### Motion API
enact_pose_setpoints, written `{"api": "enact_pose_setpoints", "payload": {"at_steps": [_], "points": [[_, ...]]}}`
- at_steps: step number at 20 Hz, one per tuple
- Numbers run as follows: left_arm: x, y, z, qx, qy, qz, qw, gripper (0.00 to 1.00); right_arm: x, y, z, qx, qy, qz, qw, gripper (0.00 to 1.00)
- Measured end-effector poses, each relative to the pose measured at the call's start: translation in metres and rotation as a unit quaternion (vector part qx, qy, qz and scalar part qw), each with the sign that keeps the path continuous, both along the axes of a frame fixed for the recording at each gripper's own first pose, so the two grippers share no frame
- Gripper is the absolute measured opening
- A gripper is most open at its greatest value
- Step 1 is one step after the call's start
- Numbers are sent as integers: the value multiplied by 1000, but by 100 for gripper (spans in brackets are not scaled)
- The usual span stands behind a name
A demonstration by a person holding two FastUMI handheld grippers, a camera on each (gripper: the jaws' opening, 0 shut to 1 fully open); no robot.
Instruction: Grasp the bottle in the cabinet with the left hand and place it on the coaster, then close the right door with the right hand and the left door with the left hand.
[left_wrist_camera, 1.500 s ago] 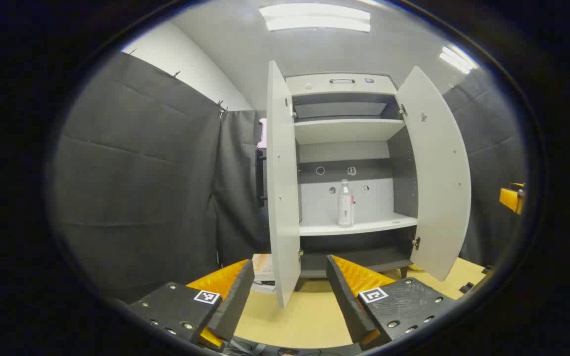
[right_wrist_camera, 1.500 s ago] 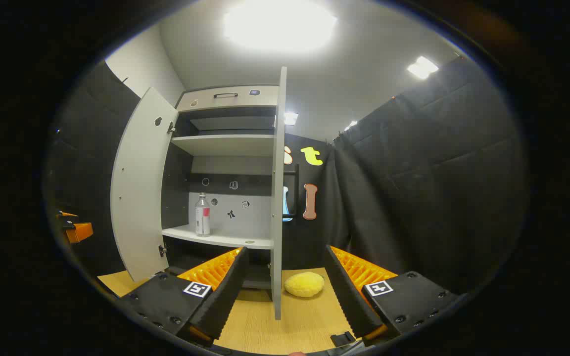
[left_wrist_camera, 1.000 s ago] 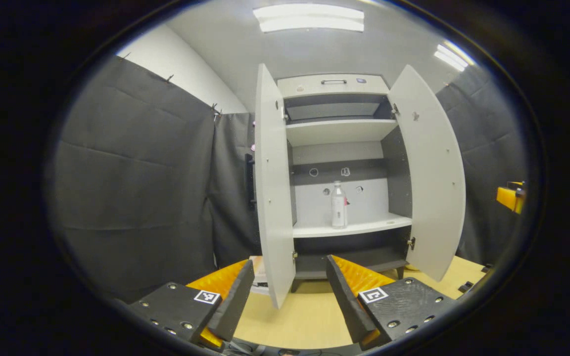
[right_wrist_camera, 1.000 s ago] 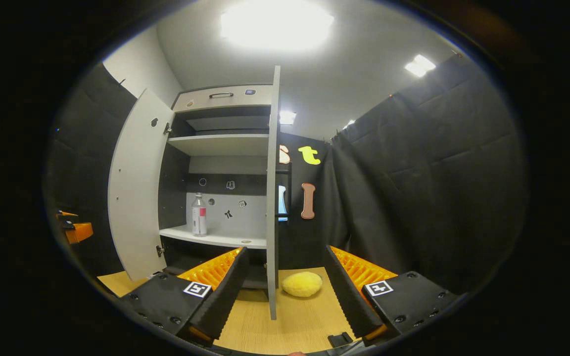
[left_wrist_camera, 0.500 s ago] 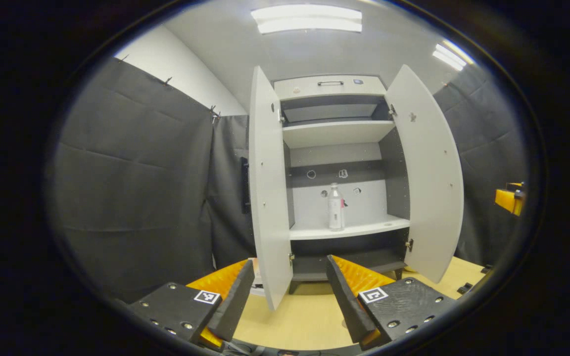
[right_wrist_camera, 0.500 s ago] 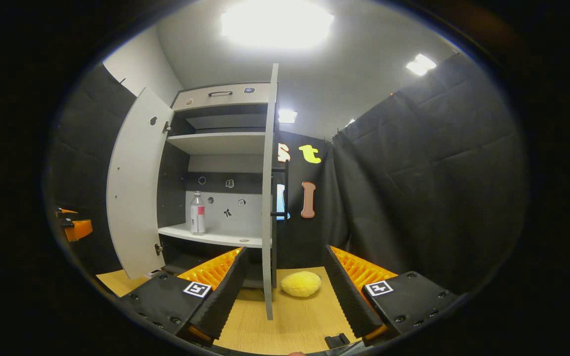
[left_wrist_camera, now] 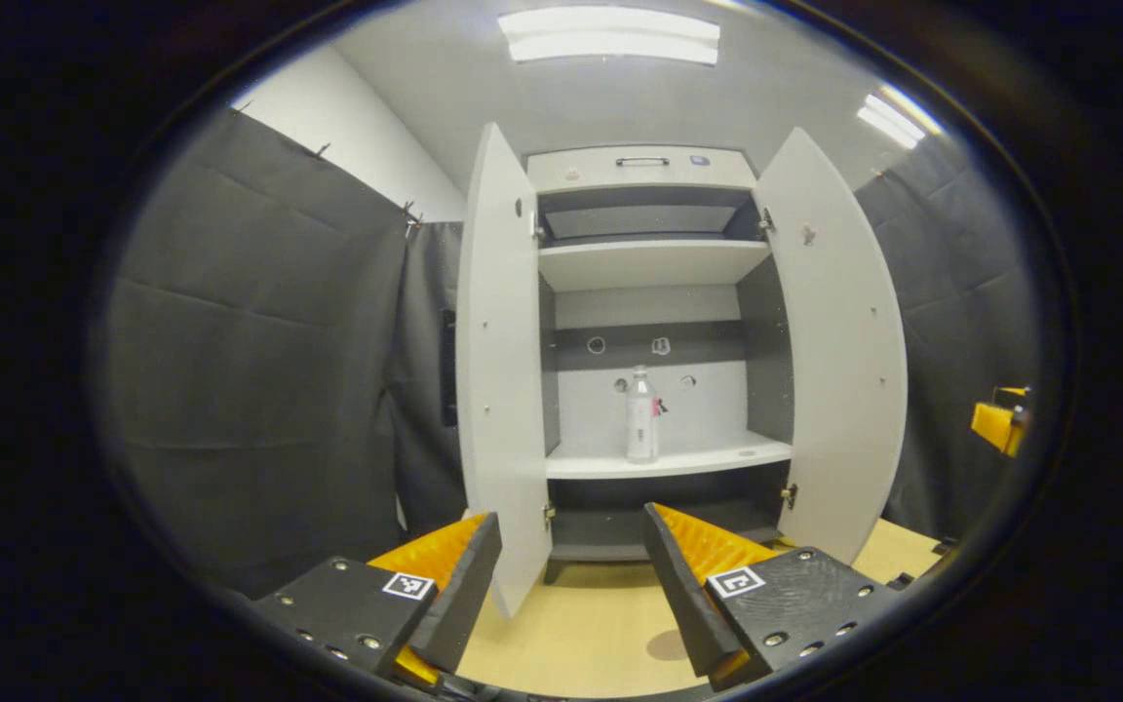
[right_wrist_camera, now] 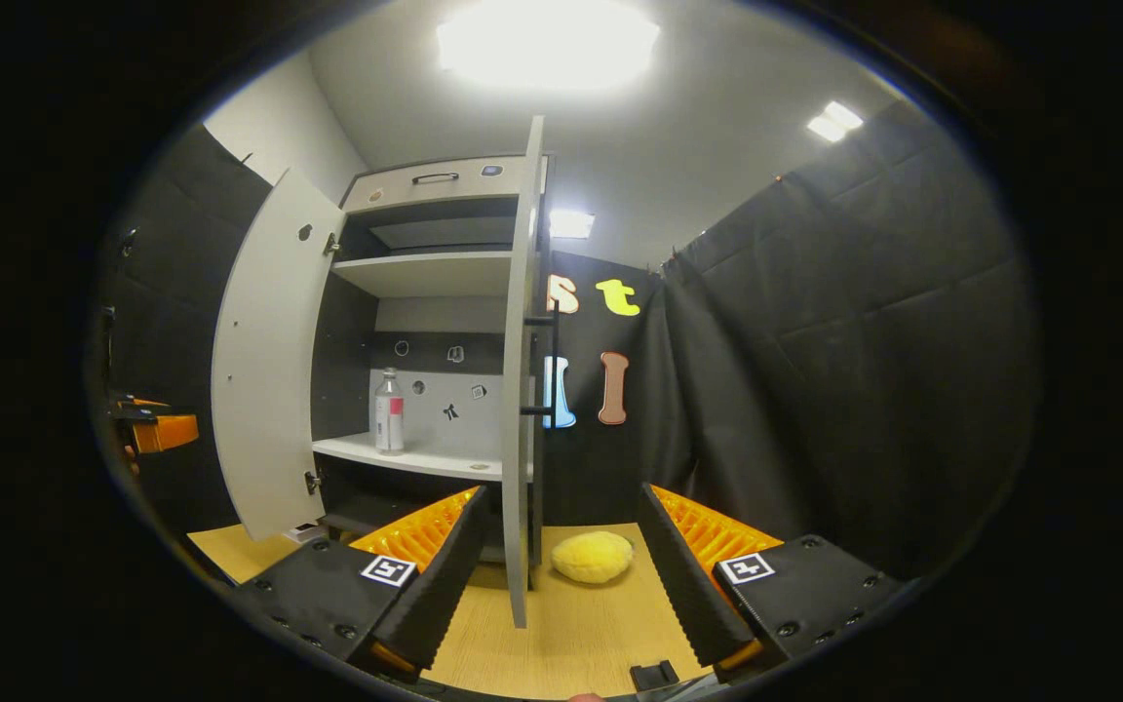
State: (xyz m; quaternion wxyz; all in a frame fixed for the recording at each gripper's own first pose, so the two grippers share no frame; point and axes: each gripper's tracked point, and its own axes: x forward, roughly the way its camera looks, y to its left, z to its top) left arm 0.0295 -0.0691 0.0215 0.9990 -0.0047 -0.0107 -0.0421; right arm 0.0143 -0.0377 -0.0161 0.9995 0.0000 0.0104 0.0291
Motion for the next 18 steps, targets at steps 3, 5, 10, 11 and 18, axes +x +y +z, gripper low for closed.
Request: {"api": "enact_pose_setpoints", "payload": {"at_steps": [3,5,10,11,18], "points": [[28,-11,8,10,-4,2,1000,86,2,-13,-6,0,4,-3,1000,97],[51,-24,16,5,-8,-8,1000,86,3,-15,-5,5,1,-8,1000,92],[127,-50,34,-10,-29,-30,999,86,20,-27,-7,-6,1,-37,999,97],[143,-56,34,-15,-30,-37,999,86,23,-30,-8,-4,4,-48,999,97],[256,-92,34,-31,-26,-82,996,86,47,-40,1,-17,-9,-109,994,92]]}}
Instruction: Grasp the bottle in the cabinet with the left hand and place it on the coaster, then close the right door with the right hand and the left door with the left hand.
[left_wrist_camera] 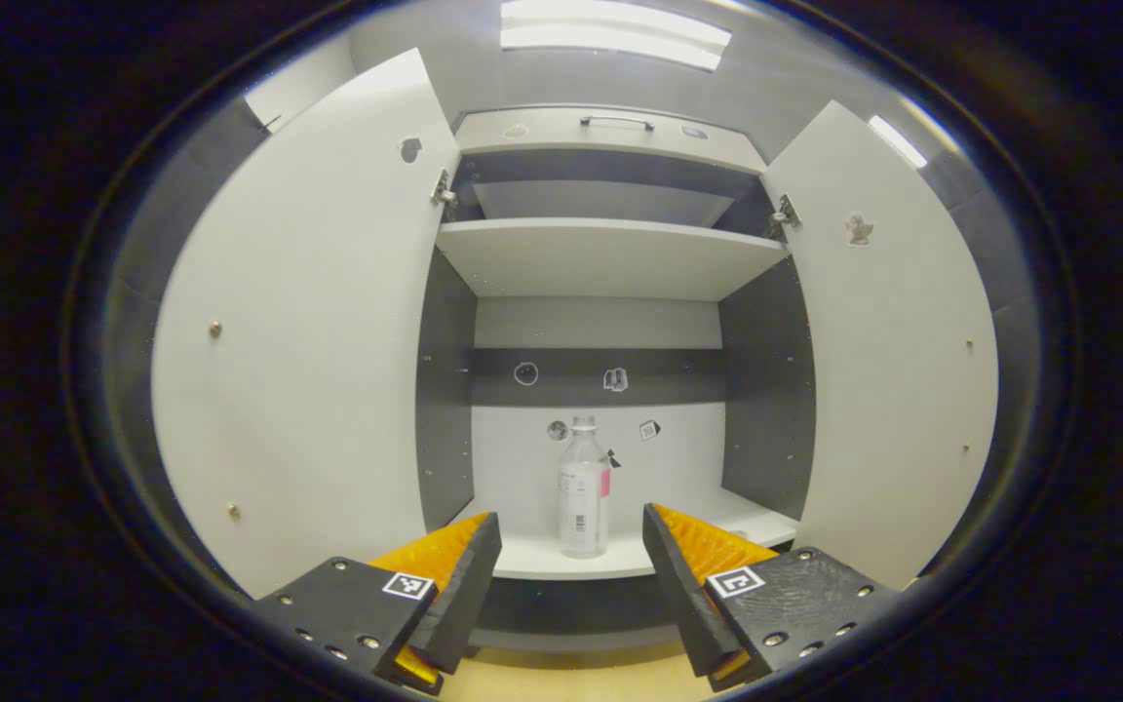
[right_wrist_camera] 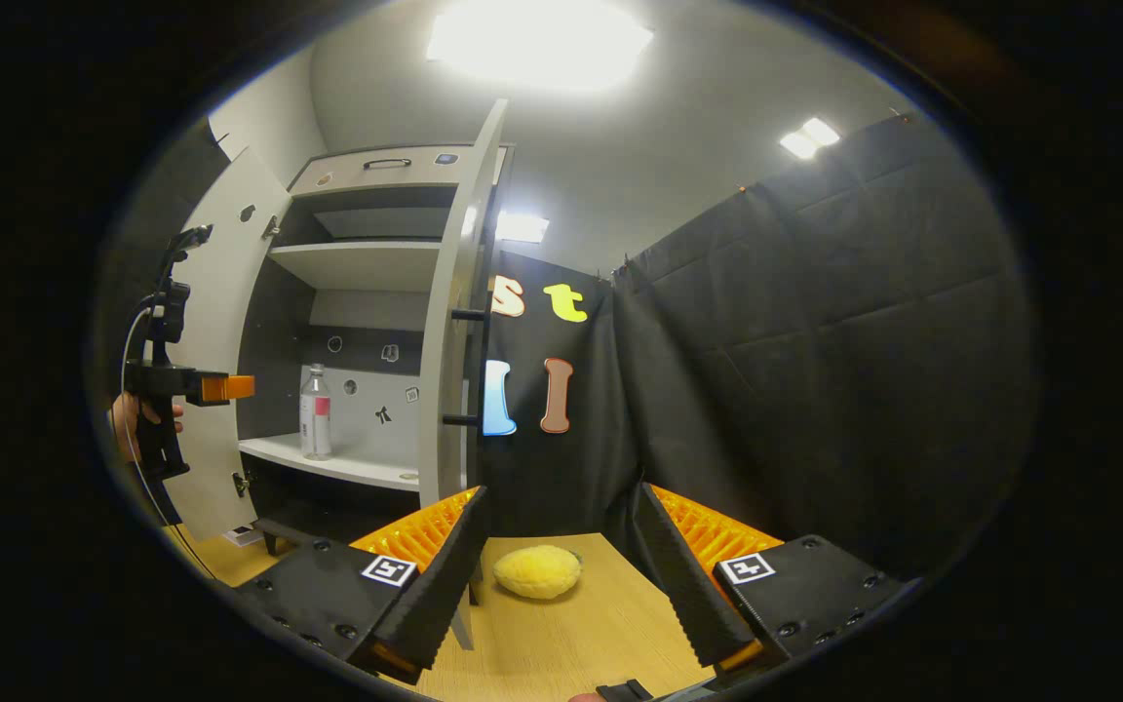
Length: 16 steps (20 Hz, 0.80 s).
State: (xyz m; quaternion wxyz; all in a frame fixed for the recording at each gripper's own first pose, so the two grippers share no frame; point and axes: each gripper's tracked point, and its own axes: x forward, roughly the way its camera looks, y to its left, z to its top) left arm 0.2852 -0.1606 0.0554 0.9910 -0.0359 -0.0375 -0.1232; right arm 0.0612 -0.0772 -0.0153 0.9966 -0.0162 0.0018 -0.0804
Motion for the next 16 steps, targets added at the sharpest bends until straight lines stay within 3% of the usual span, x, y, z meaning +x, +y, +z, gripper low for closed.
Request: {"api": "enact_pose_setpoints", "payload": {"at_steps": [1,9,11,12,16], "points": [[14,-4,-3,3,3,-4,1000,86,3,-1,-2,0,2,-10,1000,97],[106,-34,-35,-12,32,-29,999,86,14,-14,-17,-5,26,-69,997,97],[125,-39,-39,-5,35,-31,999,86,16,-15,-23,-4,35,-76,996,92],[133,-41,-42,1,36,-31,999,86,17,-16,-26,-3,40,-78,996,97],[161,-50,-58,6,55,-34,998,86,18,-17,-32,-1,53,-85,995,92]]}}
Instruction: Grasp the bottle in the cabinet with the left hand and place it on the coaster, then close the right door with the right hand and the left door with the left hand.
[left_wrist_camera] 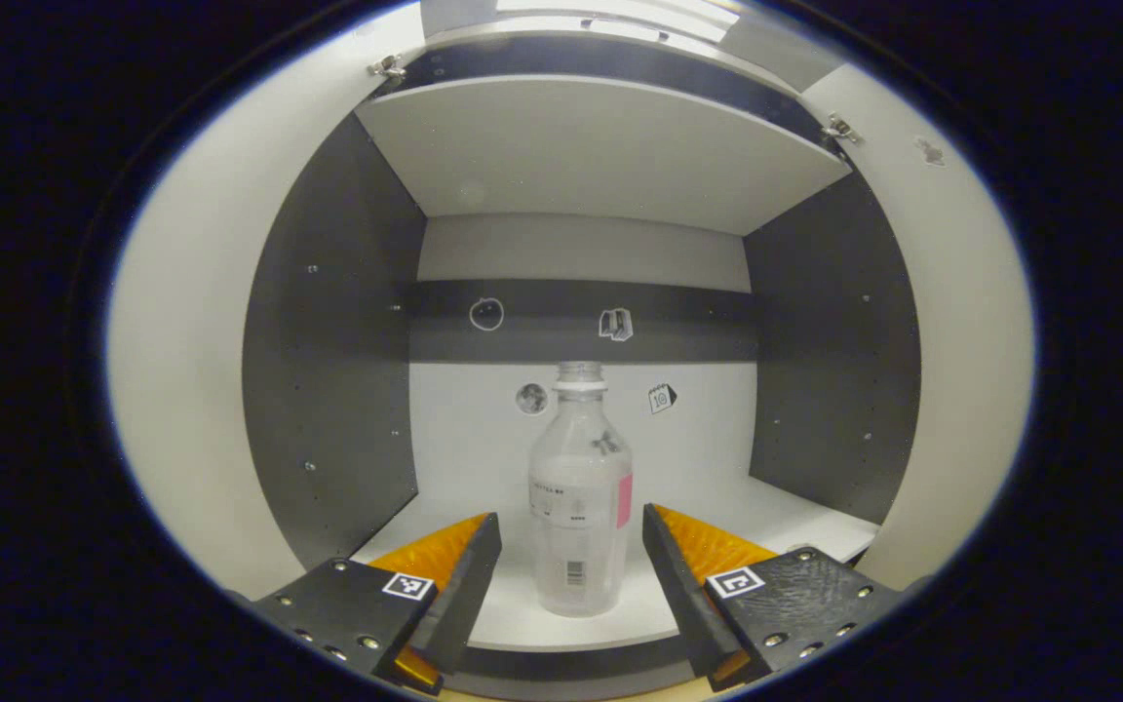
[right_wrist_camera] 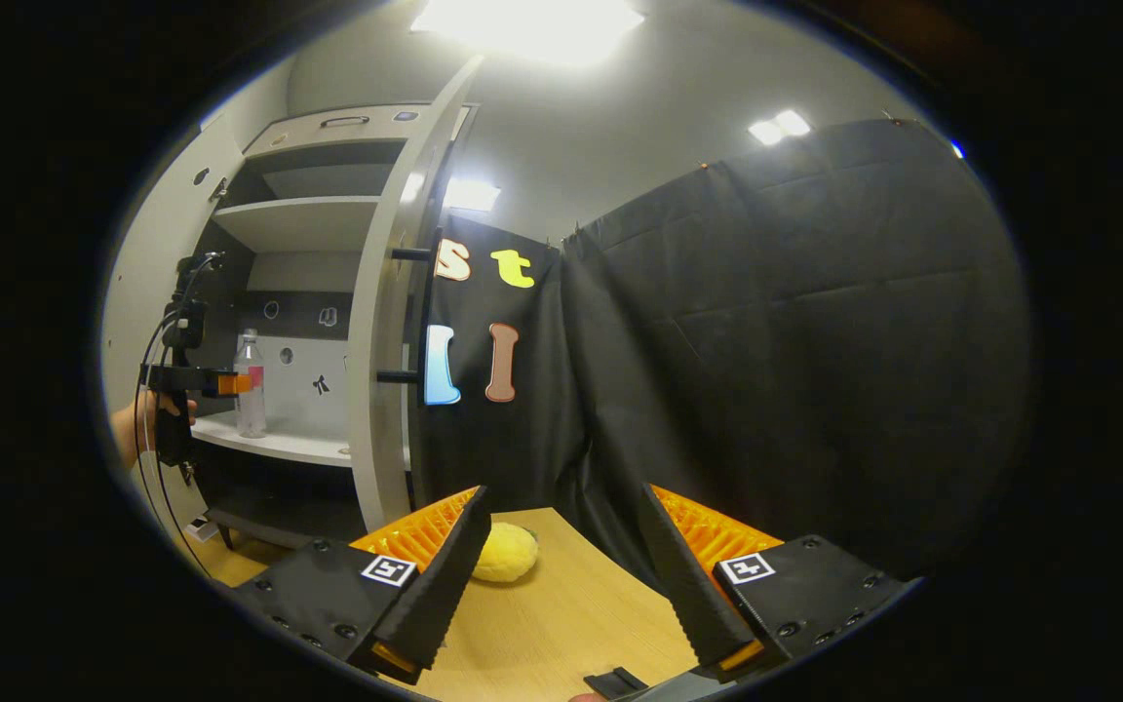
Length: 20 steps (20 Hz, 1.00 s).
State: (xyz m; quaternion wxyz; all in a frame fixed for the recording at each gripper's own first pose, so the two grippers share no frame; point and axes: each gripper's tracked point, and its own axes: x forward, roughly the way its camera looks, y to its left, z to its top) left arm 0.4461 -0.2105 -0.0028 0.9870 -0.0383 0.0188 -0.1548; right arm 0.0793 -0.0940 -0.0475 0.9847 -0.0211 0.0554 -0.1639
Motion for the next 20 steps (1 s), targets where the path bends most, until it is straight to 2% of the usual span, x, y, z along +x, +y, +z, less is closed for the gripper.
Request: {"api": "enact_pose_setpoints", "payload": {"at_steps": [3,4,5,6,7,9,10,11,13,15,16,20], "points": [[17,-5,-6,0,15,-3,1000,86,-1,2,-4,0,8,6,1000,97],[22,-6,-6,3,16,-2,1000,92,-1,2,-5,0,10,7,1000,97],[26,-8,-6,6,15,-2,1000,86,-2,1,-6,2,12,7,1000,97],[27,-8,-5,11,14,0,1000,86,-2,0,-6,3,13,7,1000,97],[30,-7,-5,16,12,1,1000,92,-3,-1,-8,4,14,7,1000,97],[32,-5,-7,20,12,4,1000,71,-5,-3,-8,8,15,8,1000,97],[29,-3,-6,19,13,6,1000,71,-6,-5,-7,10,14,8,1000,92],[28,-2,-7,18,15,7,1000,71,-7,-6,-6,12,13,10,1000,92],[16,3,-1,10,6,11,1000,71,-11,-7,-6,13,12,16,1000,97],[-5,8,4,7,-6,13,1000,71,-15,-9,-6,17,13,25,999,97],[-17,10,6,7,-10,13,1000,70,-17,-8,-5,21,13,30,999,93],[-67,10,4,6,-19,10,1000,70,-27,-9,-2,25,9,55,998,93]]}}
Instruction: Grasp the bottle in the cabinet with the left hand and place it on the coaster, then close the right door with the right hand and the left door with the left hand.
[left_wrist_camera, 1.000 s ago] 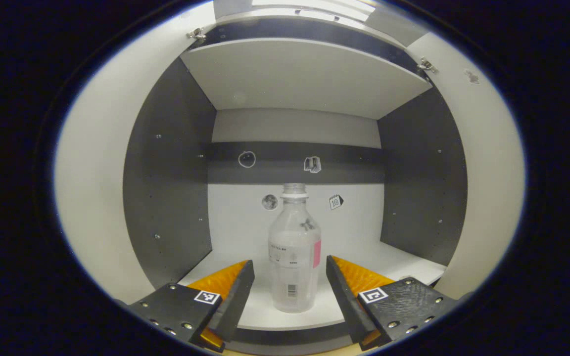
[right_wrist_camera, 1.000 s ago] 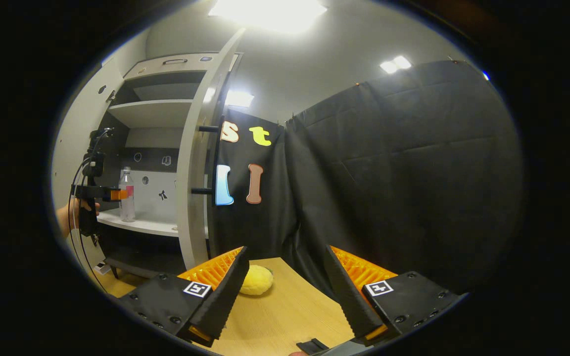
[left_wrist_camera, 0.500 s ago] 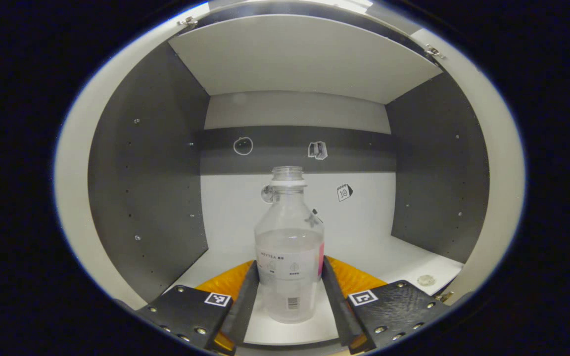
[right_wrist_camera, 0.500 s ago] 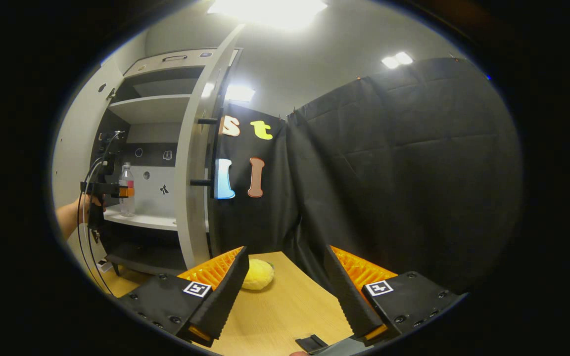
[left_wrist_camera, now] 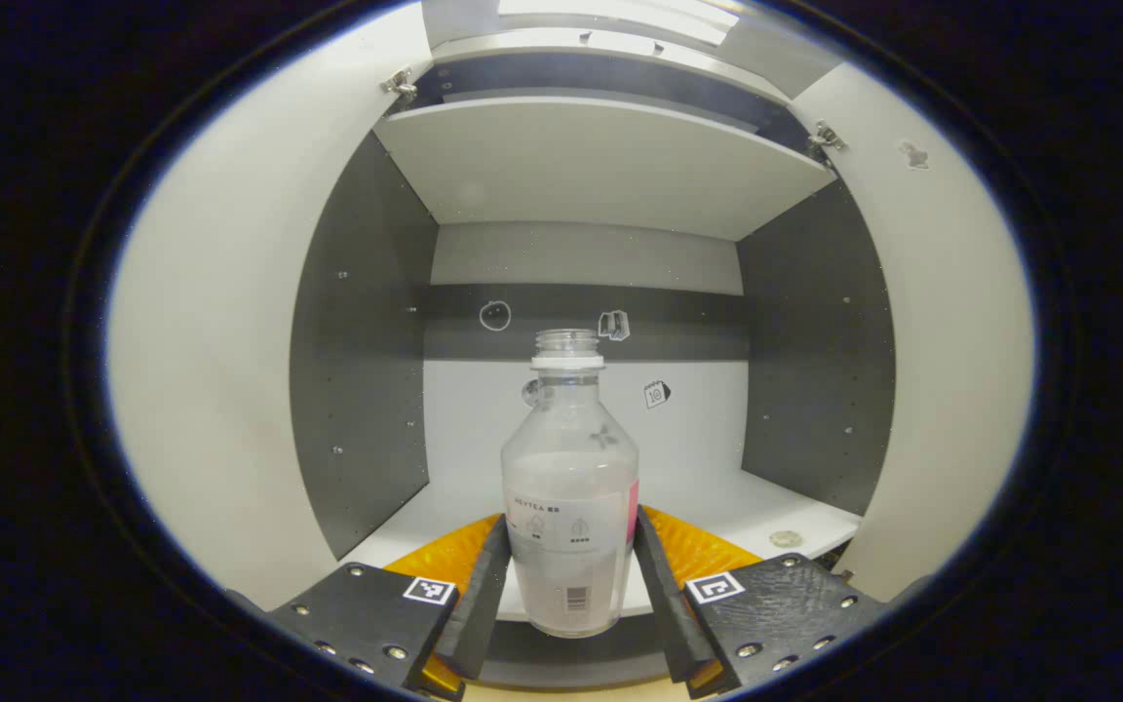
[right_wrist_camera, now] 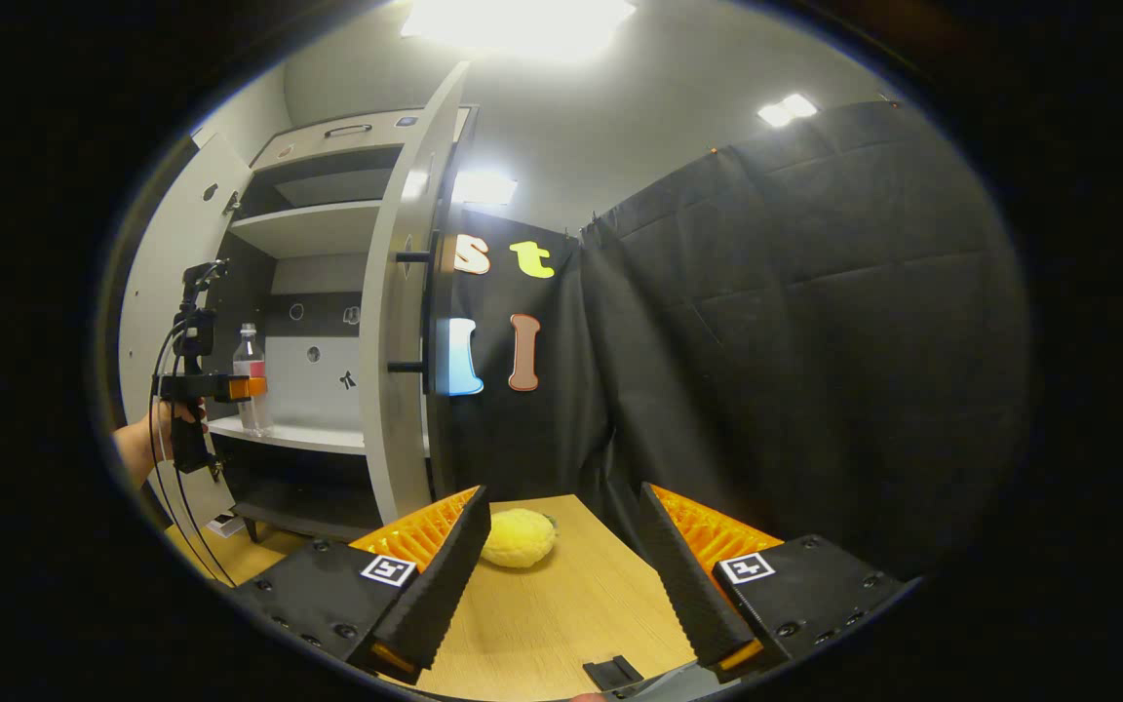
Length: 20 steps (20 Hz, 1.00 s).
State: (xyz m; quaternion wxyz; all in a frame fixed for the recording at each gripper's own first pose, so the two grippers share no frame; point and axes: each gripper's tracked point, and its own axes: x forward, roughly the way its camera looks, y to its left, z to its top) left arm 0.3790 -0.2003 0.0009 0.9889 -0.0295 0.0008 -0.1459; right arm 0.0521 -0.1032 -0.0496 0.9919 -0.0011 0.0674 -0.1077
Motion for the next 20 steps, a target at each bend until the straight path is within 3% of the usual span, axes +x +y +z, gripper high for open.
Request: {"api": "enact_pose_setpoints", "payload": {"at_steps": [4,6,7,11,12,13,14,20], "points": [[-52,2,-14,12,-5,-4,1000,70,-14,-2,3,2,-2,24,1000,97],[-77,2,-28,6,3,-7,1000,70,-22,-2,2,2,0,33,999,92],[-89,2,-37,3,8,-10,1000,70,-25,-3,1,2,2,37,999,97],[-127,-2,-67,5,23,-17,1000,70,-42,-9,1,-1,8,50,999,93],[-135,-3,-75,5,25,-16,1000,70,-45,-11,2,-2,7,52,999,97],[-143,-3,-84,4,29,-16,999,71,-49,-13,2,-4,8,54,999,92],[-151,-4,-93,1,35,-17,999,70,-52,-14,3,-5,8,55,998,97],[-201,-19,-157,-1,78,-30,997,70,-64,-18,3,-8,13,63,998,97]]}}
